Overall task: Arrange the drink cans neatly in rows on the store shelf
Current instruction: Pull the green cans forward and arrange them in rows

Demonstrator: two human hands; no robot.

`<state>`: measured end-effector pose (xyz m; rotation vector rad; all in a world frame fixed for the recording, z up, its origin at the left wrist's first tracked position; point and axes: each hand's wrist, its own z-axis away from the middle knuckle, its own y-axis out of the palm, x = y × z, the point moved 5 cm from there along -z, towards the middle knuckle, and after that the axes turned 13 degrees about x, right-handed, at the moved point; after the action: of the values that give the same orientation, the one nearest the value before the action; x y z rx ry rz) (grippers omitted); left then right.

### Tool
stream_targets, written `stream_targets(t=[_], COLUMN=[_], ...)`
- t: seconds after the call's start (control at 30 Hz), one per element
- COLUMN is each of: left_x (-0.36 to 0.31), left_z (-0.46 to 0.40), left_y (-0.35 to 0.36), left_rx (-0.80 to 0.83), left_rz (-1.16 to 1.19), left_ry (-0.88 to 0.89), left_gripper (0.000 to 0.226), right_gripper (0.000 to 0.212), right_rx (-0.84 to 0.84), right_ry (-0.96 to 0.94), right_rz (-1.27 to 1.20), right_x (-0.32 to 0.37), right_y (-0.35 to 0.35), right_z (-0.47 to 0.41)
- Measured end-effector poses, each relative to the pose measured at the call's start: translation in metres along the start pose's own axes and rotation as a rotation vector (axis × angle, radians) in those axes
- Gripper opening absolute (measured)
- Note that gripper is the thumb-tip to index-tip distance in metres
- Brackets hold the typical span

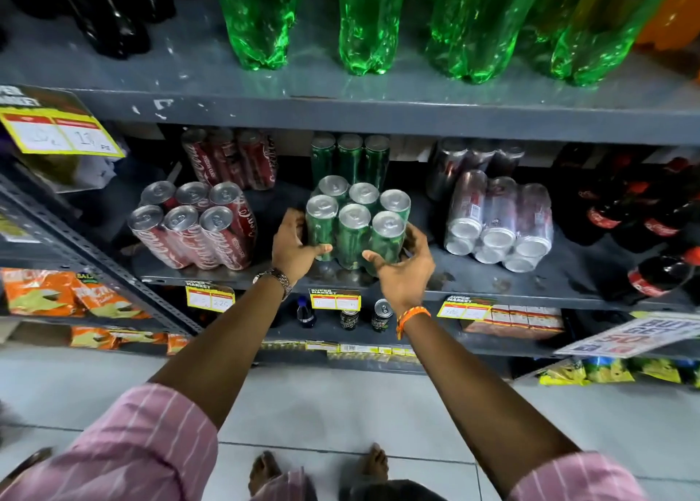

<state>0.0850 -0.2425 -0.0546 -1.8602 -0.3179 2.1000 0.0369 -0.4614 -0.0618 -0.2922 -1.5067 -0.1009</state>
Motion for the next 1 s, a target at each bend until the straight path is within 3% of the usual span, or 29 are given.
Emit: stream_targets(t=[0.17, 0.33, 0.43, 0.53, 0.8, 0.93, 1.0], left_x=[-0.015, -0.084, -0.096, -0.089, -0.081, -0.066, -0.057], left_z=[-0.004, -0.032, -0.054, -0.063, -0.035, -0.009, -0.001], left_y=[-0.005, -0.021, -0.007, 0.004, 0.000, 0.001, 0.003], left_rx=[0.055, 0.060, 0.195, 0.318, 0.206, 0.169, 0.154], left_rz=[0.048, 0.147, 0.030, -0.178, -0.185, -0.233, -0.214], left_ry=[-0.091, 0.040, -0.010, -0.052, 0.013, 0.035, 0.010], left_gripper=[0.067, 0.056, 0.042, 0.043, 0.033, 0.037, 0.039], right_gripper=[0.088, 0.078, 0.058, 0.046, 0.049, 0.052, 0.051], right_rx=[0.013, -0.104, -0.114, -0.124, -0.071, 0.062, 0.167], right_ry=[-0.017, -0.131, -0.192, -0.204, -0.150, -0.065, -0.069], right_rz=[0.059, 0.219, 0.190, 0.200, 0.318, 0.208, 0.266], right_x=[0.005, 0.032, 0.040, 0.041, 0.034, 0.027, 0.031], right_y=[0.002, -0.006, 0.002, 0.006, -0.010, -0.015, -0.016], right_z=[0.005, 0.021, 0.027, 0.023, -0.019, -0.066, -0.085])
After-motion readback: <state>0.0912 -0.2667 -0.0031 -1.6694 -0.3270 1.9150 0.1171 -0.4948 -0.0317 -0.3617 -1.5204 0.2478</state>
